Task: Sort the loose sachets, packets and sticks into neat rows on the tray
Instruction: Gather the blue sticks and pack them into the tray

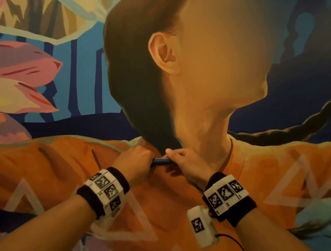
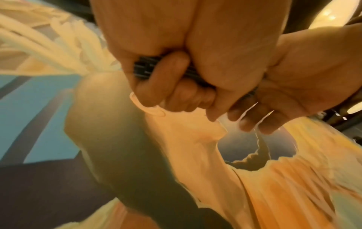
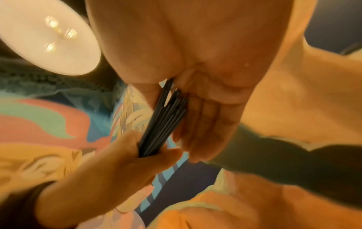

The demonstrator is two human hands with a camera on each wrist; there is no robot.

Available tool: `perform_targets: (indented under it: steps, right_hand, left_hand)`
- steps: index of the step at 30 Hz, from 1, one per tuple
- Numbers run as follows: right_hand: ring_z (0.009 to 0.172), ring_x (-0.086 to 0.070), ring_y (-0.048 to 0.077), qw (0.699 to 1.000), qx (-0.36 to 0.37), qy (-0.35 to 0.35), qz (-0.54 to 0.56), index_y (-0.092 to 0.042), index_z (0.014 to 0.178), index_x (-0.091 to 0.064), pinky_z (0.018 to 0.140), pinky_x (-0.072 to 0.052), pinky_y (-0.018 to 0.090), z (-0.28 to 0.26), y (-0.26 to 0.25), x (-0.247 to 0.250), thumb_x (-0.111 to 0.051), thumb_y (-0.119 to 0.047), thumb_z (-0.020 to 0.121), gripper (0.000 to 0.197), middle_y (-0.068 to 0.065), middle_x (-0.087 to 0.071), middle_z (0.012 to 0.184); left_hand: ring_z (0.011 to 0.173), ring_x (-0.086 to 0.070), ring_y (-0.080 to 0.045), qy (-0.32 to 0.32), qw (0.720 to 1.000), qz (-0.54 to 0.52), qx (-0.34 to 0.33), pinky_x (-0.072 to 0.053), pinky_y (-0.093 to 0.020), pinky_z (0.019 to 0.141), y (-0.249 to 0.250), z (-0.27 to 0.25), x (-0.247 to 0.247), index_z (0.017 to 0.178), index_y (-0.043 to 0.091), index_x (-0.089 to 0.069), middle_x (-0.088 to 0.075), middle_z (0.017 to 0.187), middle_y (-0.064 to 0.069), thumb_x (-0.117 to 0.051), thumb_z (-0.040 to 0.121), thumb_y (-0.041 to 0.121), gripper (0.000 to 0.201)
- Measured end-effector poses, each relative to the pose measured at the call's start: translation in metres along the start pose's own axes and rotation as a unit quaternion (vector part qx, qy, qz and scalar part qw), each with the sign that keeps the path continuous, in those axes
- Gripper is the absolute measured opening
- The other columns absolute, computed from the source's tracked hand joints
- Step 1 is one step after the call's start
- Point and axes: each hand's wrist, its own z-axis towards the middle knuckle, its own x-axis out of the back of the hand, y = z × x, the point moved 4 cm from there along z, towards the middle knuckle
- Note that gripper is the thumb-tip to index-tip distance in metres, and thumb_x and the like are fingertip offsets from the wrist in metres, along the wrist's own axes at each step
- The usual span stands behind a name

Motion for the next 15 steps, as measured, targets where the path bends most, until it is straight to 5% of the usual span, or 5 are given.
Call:
perform_targets:
  steps: [3,5,10,15]
  right_hand:
    - [0.079,-0.067,0.011,0.979,0.059,-0.071,-0.182,-0.030,0.090,-0.074,0.074,-0.057,0.031,-0.004,-0.010,0.005,-0.069,-0.047,0.083,0.019,-0.005,-0.072,0.083]
    - [0.080,-0.065,0.010,0.929,0.072,-0.109,-0.345,-0.031,0.096,-0.070,0.075,-0.056,0.032,-0.008,-0.021,-0.002,-0.073,-0.045,0.078,0.023,-0.008,-0.069,0.087]
    - [0.091,-0.063,0.027,0.818,0.064,-0.033,-0.570,-0.023,0.090,-0.050,0.082,-0.053,0.040,-0.004,-0.030,-0.023,-0.055,-0.035,0.088,0.013,0.003,-0.063,0.098]
    - [0.094,-0.062,0.026,0.812,0.031,0.013,-0.583,-0.022,0.096,-0.055,0.072,-0.045,0.036,0.000,-0.028,-0.010,-0.046,-0.032,0.098,0.014,0.004,-0.063,0.100]
  left_hand:
    - [0.066,-0.051,-0.009,-0.049,0.998,0.035,-0.014,-0.051,-0.026,0.065,0.000,0.002,0.005,0.081,0.027,-0.052,-0.048,0.075,0.008,-0.051,0.100,0.032,0.020]
    - [0.074,-0.059,-0.012,-0.076,0.995,0.051,-0.026,-0.057,-0.030,0.075,0.003,0.003,0.005,0.088,0.026,-0.057,-0.048,0.075,0.008,-0.052,0.100,0.030,0.013]
    - [0.082,-0.063,-0.016,-0.094,0.994,0.031,-0.045,-0.058,-0.036,0.083,0.012,0.015,0.001,0.098,0.020,-0.063,-0.057,0.086,0.003,-0.057,0.096,0.027,0.009]
    - [0.079,-0.061,-0.011,-0.030,0.996,-0.036,-0.076,-0.058,-0.034,0.076,0.003,0.017,0.006,0.102,0.025,-0.066,-0.064,0.096,0.004,-0.064,0.092,0.028,0.010]
